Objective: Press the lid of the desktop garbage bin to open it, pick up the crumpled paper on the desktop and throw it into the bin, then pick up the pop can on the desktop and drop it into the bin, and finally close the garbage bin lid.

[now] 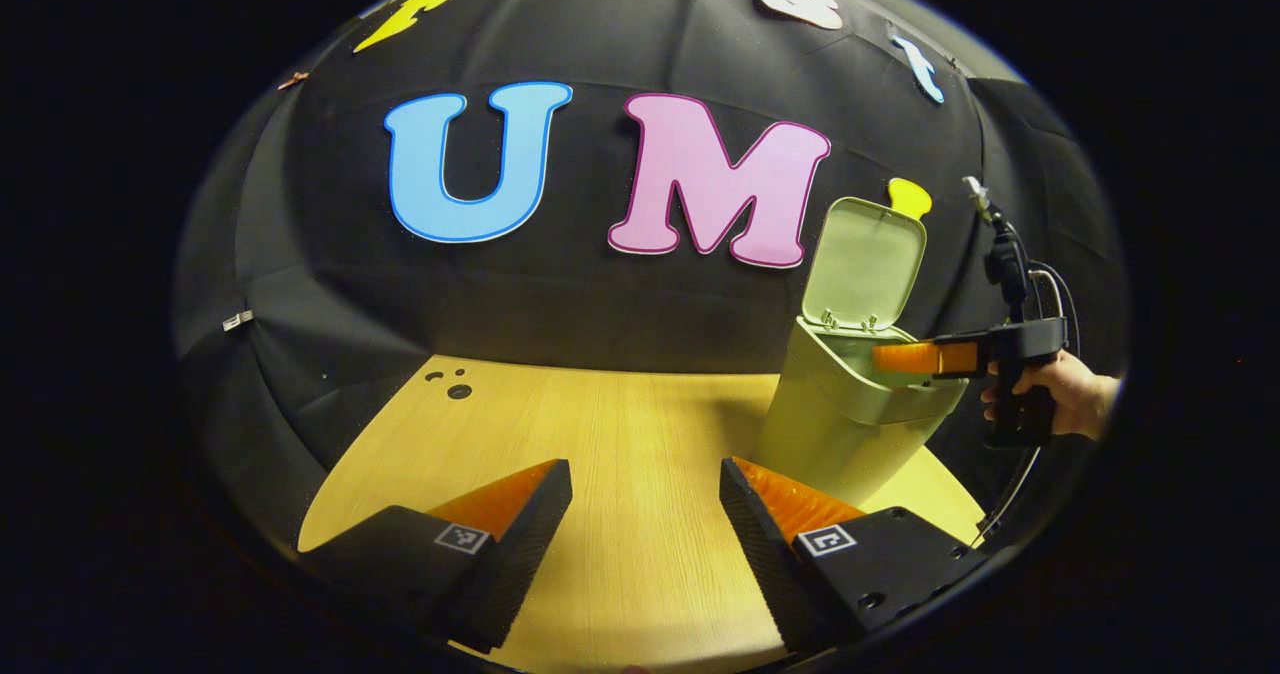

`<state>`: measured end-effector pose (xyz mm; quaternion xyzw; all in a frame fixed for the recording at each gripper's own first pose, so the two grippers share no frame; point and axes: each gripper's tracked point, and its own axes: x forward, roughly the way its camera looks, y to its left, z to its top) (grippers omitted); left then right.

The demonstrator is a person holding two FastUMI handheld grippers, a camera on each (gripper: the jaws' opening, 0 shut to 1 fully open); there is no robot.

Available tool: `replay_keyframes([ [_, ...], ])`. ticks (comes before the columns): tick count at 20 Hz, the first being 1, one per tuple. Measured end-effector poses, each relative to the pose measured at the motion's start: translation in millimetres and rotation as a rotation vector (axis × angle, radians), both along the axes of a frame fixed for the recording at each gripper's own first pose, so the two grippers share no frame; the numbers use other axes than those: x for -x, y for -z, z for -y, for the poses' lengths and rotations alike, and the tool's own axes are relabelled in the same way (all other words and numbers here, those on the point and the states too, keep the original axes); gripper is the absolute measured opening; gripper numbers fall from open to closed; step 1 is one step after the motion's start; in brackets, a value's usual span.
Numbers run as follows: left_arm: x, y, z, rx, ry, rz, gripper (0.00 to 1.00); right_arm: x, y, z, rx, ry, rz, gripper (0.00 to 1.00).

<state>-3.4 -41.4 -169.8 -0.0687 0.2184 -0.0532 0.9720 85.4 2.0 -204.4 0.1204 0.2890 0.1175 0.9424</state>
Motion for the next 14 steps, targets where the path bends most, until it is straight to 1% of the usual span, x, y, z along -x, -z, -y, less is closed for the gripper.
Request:
replay_keyframes([
  [6, -5.1, 4.5, 4.9, 0.002, 0.014, -0.006, 0.96, -25.4, -78.5, 51.1, 0.035, 0.133, 0.205, 0.87],
  [9, -12.3, 5.1, 10.9, 0.001, 0.024, -0.007, 0.96, -37.0, -120.0, 69.9, 0.040, 0.172, 0.290, 0.87],
  [11, -14.9, 5.2, 16.3, 0.001, 0.034, -0.007, 0.96, -45.9, -143.8, 75.3, 0.022, 0.190, 0.343, 0.86],
  [14, -15.7, 6.6, 21.6, 0.001, 0.044, -0.008, 0.96, -61.5, -163.6, 81.2, -0.008, 0.223, 0.394, 0.86],
])
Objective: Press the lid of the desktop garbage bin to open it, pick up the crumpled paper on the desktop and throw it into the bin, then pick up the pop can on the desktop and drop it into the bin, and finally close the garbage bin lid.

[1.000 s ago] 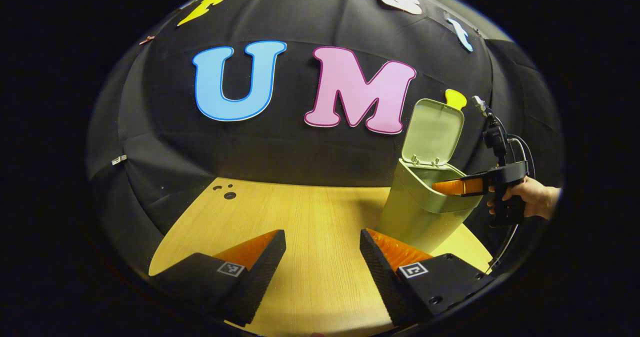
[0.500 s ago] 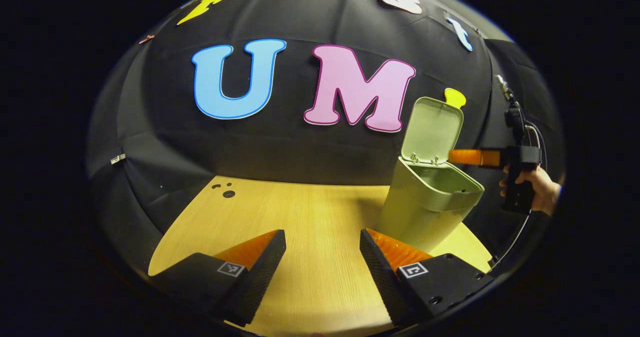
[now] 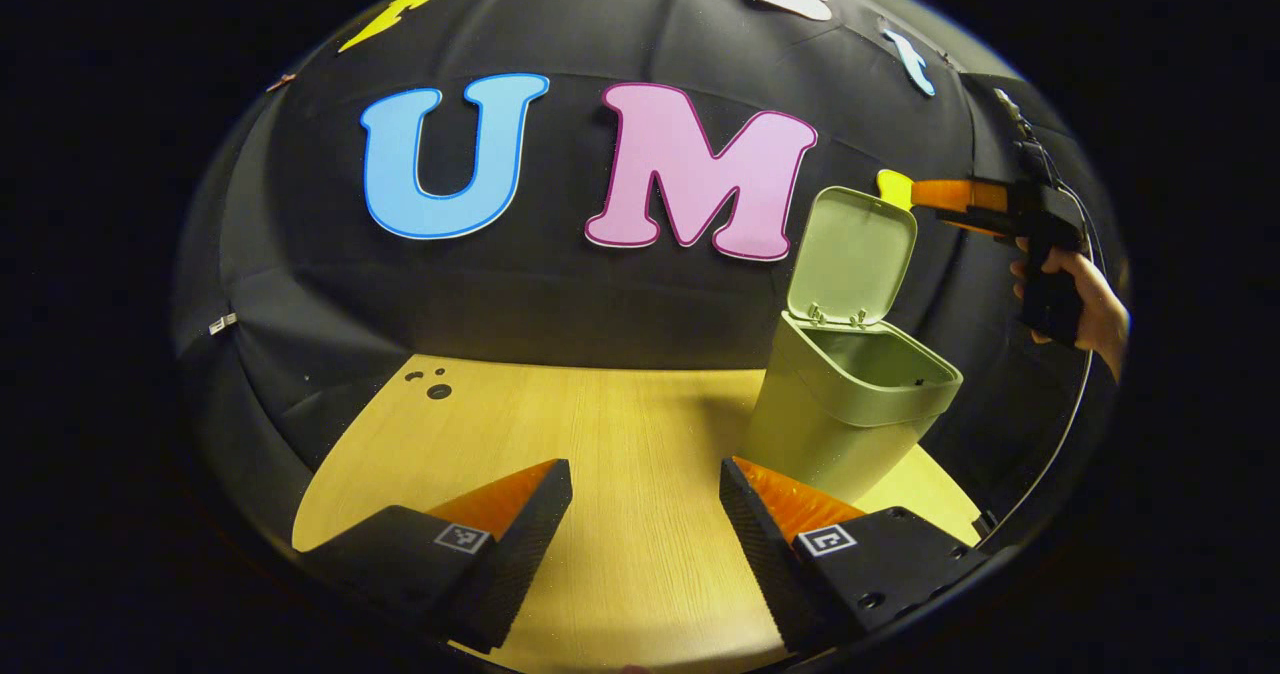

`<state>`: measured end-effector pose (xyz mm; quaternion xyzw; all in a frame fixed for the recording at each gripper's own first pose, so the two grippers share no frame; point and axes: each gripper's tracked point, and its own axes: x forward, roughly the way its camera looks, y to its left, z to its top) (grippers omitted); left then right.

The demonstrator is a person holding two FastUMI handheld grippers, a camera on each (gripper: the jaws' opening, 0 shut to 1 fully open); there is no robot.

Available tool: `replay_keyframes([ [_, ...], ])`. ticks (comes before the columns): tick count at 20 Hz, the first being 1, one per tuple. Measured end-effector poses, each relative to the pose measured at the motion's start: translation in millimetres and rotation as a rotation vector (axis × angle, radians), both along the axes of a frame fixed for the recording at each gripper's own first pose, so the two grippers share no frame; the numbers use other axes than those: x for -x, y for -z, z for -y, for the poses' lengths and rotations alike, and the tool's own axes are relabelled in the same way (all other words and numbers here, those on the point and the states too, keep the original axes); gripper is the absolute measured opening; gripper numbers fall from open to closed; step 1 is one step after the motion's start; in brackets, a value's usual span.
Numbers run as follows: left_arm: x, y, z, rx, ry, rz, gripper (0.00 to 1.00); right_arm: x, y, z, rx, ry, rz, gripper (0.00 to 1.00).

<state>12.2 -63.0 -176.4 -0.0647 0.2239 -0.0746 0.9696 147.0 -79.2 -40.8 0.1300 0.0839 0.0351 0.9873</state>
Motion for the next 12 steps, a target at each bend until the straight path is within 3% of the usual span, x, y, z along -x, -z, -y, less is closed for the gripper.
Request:
replay_keyframes([
  [9, 6.5, 1.1, -2.0, -0.009, -0.017, -0.009, 0.96, -33.3, -23.2, 4.7, -0.012, 0.072, 0.132, 0.86],
  [12, 9.7, 2.3, -6.3, -0.009, -0.034, -0.021, 0.96, -48.7, -11.1, 11.3, -0.015, 0.101, 0.147, 0.86],
])
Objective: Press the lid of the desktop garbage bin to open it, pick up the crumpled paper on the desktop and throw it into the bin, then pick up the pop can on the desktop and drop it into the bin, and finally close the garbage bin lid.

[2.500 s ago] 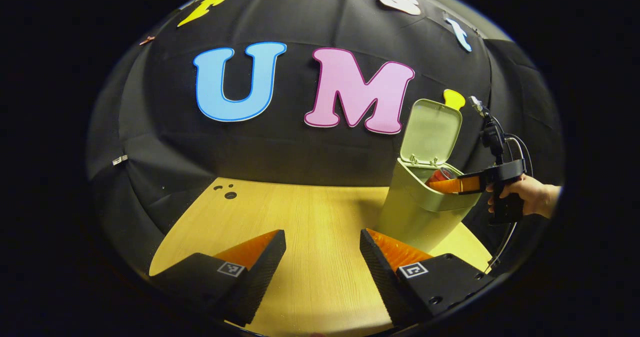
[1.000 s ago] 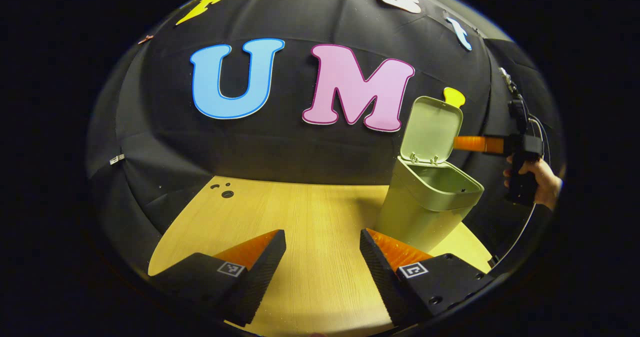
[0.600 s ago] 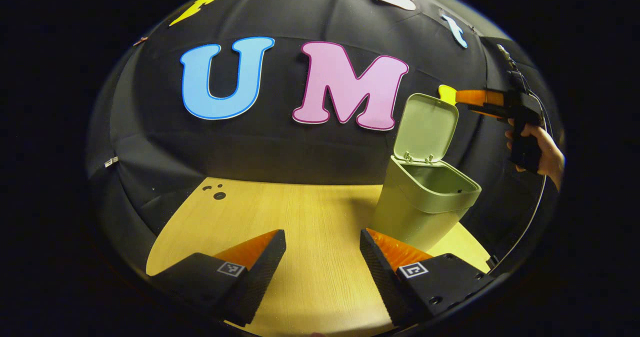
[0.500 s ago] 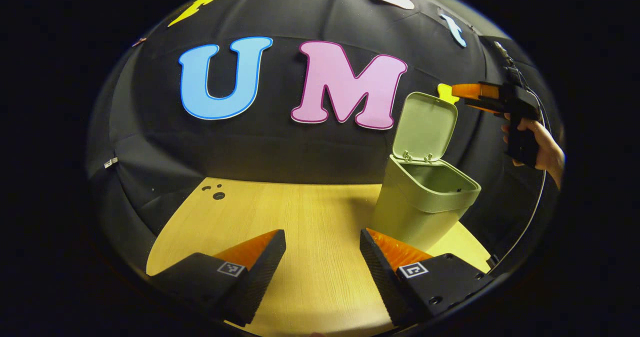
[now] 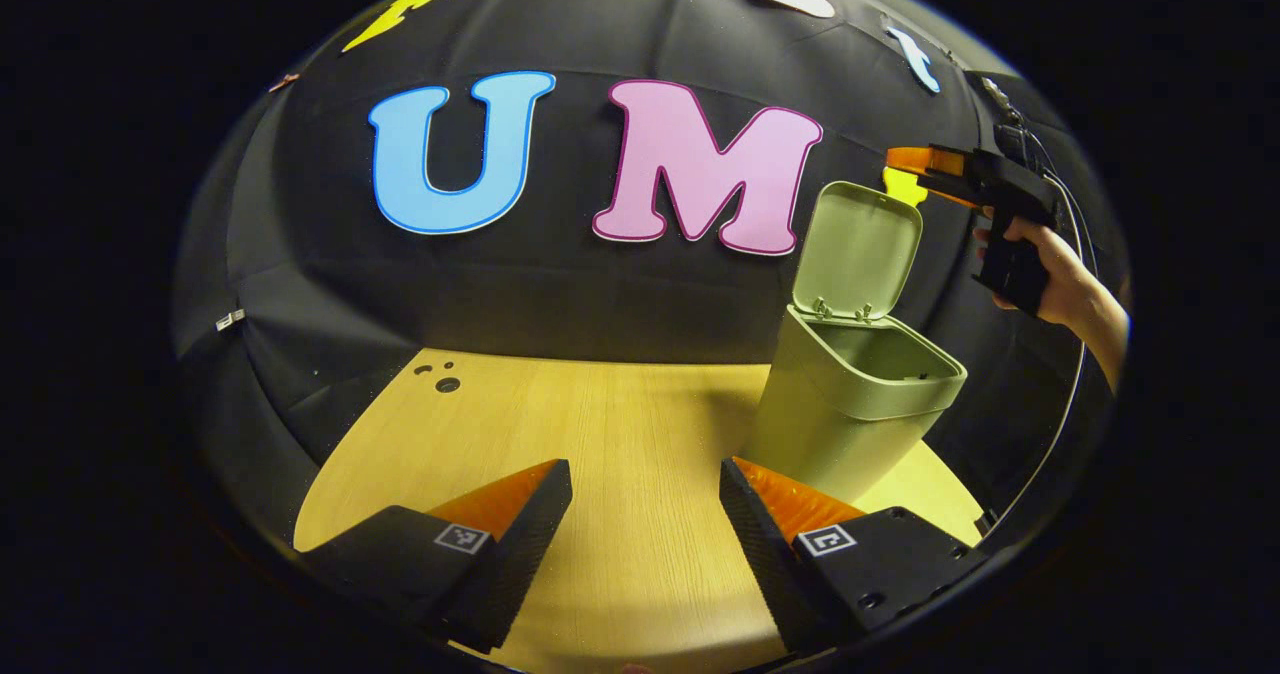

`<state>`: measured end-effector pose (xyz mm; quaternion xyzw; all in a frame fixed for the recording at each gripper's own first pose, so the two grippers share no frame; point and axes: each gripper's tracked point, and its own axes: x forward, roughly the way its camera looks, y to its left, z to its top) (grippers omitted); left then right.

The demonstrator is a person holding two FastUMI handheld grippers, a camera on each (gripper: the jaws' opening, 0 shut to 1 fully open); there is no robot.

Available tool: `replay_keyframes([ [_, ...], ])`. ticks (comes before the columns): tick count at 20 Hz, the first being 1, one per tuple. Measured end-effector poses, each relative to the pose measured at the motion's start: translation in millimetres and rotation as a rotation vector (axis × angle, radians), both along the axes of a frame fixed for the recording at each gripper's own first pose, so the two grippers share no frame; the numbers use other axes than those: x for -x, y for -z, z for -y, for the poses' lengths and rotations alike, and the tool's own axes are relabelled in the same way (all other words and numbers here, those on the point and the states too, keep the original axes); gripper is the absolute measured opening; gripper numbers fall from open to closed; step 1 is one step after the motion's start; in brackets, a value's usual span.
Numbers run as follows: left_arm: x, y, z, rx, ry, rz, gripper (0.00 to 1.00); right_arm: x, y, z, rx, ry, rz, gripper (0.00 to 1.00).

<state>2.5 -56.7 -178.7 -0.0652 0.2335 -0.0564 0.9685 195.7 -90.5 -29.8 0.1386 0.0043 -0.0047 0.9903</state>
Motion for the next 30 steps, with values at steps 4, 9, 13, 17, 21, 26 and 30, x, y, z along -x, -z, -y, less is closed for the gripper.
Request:
replay_keyframes([
  [4, 4.1, 0.7, -10.0, 0.001, -0.031, -0.013, 0.96, -20.4, 17.2, 5.0, -0.001, 0.032, -0.032, 0.86],
  [9, 6.5, -0.2, -23.1, -0.004, -0.059, -0.010, 0.96, -20.7, 38.9, 7.5, 0.007, 0.019, -0.084, 0.86],
  [13, 4.8, -0.9, -21.9, 0.015, -0.055, -0.002, 0.96, -0.8, 33.0, -3.0, 0.079, -0.006, -0.098, 0.88],
  [17, 5.6, -2.4, -16.7, 0.027, -0.034, 0.007, 0.96, 19.8, 35.9, -6.2, 0.054, -0.019, -0.120, 0.88],
  [21, 6.9, -4.9, -13.7, 0.029, -0.015, 0.018, 0.96, 40.7, 40.2, -13.0, 0.067, -0.034, -0.144, 0.88],
  [26, 7.9, -6.2, -10.8, 0.030, 0.001, 0.024, 0.96, 64.3, 49.2, -19.6, 0.055, -0.050, -0.183, 0.88],
  [30, 7.1, -6.3, -8.8, 0.031, 0.010, 0.027, 0.96, 80.6, 62.2, -27.6, 0.052, -0.074, -0.222, 0.88],
])
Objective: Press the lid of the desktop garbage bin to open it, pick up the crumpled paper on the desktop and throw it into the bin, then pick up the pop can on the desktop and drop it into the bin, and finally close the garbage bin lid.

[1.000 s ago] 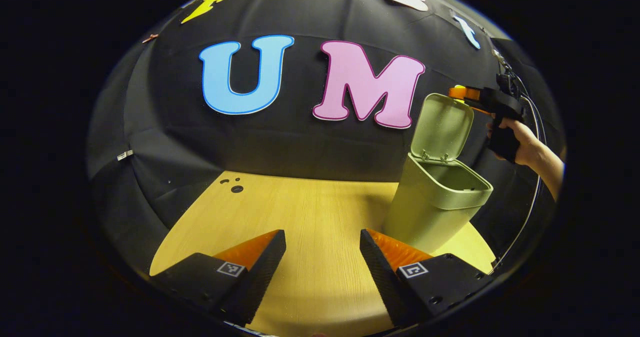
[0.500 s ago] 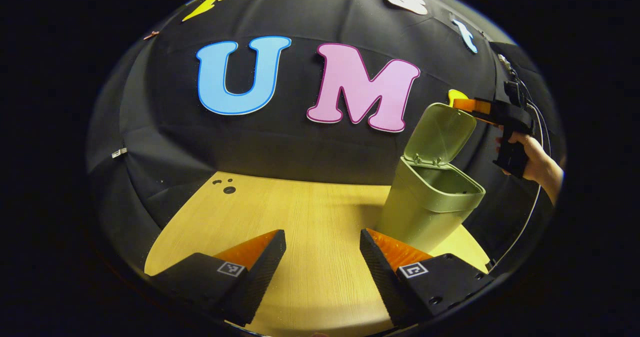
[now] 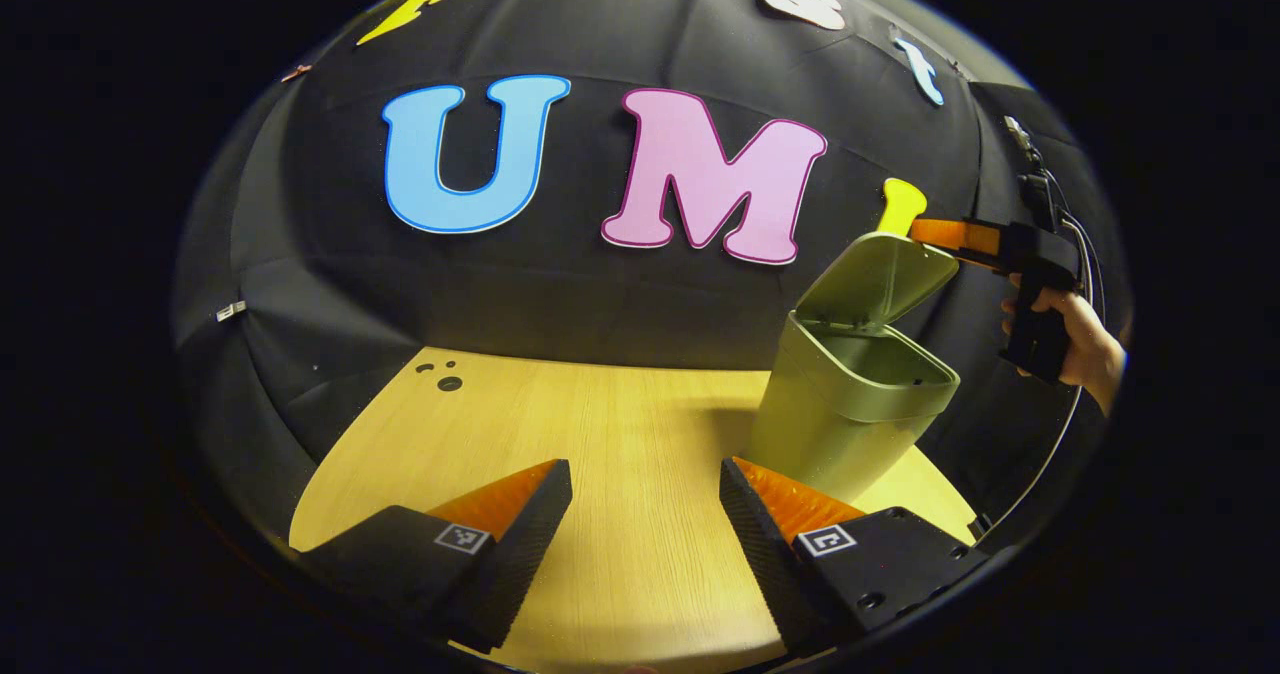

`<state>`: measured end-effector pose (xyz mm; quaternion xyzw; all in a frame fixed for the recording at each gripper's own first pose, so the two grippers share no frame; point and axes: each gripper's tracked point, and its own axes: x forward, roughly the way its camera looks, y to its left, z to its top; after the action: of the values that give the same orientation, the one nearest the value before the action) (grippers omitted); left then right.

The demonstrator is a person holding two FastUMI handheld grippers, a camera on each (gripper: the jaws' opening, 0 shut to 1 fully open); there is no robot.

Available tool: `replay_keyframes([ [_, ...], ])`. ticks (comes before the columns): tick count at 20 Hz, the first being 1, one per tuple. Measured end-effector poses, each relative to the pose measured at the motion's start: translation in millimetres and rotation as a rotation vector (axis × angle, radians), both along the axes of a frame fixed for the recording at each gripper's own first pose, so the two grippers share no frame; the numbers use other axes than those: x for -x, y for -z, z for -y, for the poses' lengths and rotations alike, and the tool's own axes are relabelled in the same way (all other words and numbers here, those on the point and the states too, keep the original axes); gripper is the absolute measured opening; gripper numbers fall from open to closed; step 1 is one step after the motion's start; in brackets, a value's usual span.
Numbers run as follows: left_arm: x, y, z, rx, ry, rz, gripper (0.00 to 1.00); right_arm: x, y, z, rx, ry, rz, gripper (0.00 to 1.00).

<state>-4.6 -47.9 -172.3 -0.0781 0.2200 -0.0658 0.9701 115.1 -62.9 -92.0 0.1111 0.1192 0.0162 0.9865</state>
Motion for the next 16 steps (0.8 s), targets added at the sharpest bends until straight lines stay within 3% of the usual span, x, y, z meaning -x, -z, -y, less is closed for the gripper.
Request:
replay_keyframes([
  [16, 0.4, 2.8, -2.4, -0.009, 0.014, 0.001, 0.96, 47.6, 86.2, -40.2, 0.017, -0.077, -0.219, 0.90],
])
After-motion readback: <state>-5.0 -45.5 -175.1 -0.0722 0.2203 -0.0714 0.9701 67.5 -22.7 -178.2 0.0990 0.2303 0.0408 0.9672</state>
